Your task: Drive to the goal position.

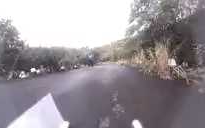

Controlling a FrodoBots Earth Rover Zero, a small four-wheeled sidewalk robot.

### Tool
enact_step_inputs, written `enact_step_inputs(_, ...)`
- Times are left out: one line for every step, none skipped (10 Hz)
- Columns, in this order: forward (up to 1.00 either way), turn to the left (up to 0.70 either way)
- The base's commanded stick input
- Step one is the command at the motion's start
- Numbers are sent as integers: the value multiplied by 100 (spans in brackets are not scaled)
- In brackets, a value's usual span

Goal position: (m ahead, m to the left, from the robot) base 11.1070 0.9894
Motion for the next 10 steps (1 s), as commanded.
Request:
enact_step_inputs(100,-40)
enact_step_inputs(100,-40)
enact_step_inputs(100,-32)
enact_step_inputs(100,0)
enact_step_inputs(100,0)
enact_step_inputs(100,0)
enact_step_inputs(100,0)
enact_step_inputs(100,0)
enact_step_inputs(100,0)
enact_step_inputs(100,0)
